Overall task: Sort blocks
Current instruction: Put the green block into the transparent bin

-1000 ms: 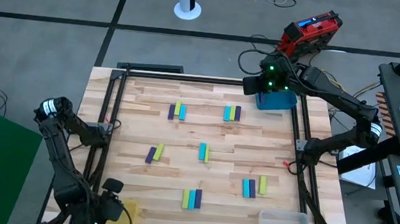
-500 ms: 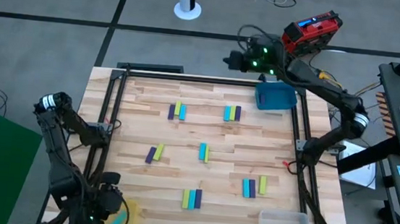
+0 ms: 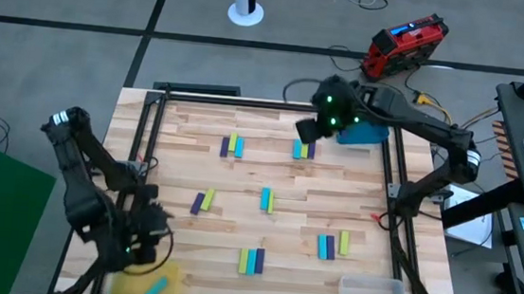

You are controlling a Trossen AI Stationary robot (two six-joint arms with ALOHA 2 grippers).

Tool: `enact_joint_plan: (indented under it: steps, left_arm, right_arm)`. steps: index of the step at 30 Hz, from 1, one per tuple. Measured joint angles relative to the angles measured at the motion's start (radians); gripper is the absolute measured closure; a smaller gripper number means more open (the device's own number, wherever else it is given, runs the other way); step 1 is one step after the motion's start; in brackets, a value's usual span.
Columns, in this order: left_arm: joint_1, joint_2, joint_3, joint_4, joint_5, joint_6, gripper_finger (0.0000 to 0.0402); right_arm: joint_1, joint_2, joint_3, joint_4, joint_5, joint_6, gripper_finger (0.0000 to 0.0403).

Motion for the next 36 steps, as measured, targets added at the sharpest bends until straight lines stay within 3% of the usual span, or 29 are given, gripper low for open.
enact_joint_plan:
  steps: [7, 14, 22, 25, 30, 36]
  left_arm:
    - [0.153, -0.182, -0.158, 0.096, -0.037, 0.113, 0.0239]
    - [0.347, -0.31, -0.294, 0.288, 0.038, 0.151, 0.0239]
    - [0.628, -0.268, -0.335, 0.386, 0.298, 0.147, 0.0239]
    - [0.713, -0.249, -0.341, 0.387, 0.338, 0.147, 0.0239]
    - [0.793, -0.244, -0.346, 0.386, 0.402, 0.142, 0.0239]
    - [0.875, -0.243, -0.346, 0.386, 0.537, 0.11, 0.0239]
  right_arm:
    - [0.078, -0.003, -0.001, -0.102, 0.002, 0.042, 0.039]
    - [0.121, -0.004, -0.001, -0.162, 0.004, 0.07, 0.039]
    - [0.054, -0.005, -0.004, -0.29, 0.058, 0.004, 0.039]
    - [0.019, -0.004, -0.011, -0.3, 0.058, -0.019, 0.039]
    - [0.019, -0.029, -0.019, -0.376, 0.057, -0.028, 0.039]
    - [0.097, -0.058, -0.053, -0.392, 0.057, 0.055, 0.039]
